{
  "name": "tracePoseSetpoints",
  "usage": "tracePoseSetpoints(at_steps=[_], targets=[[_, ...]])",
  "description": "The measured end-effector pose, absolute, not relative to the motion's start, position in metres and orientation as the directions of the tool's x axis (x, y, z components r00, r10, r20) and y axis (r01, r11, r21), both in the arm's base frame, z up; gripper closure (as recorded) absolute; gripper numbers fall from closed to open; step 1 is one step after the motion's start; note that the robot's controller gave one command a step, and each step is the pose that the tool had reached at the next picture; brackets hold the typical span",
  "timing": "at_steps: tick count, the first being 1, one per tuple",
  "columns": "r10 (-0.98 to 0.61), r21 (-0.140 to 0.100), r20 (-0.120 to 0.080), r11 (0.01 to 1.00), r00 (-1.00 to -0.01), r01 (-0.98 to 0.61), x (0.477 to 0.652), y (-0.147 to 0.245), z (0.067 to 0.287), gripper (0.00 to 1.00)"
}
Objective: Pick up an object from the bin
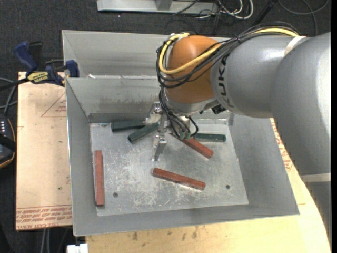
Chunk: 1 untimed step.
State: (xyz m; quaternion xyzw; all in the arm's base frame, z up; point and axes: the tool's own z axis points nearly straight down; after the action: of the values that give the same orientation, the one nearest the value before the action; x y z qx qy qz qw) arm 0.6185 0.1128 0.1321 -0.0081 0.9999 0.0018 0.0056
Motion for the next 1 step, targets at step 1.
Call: tracePoseSetpoints(at_steps=[1], targets=[[0.191, 0.015, -0.035, 0.981, -0.981, 0.191, 0.6534, 0.0980, 0.0843, 1.00]])
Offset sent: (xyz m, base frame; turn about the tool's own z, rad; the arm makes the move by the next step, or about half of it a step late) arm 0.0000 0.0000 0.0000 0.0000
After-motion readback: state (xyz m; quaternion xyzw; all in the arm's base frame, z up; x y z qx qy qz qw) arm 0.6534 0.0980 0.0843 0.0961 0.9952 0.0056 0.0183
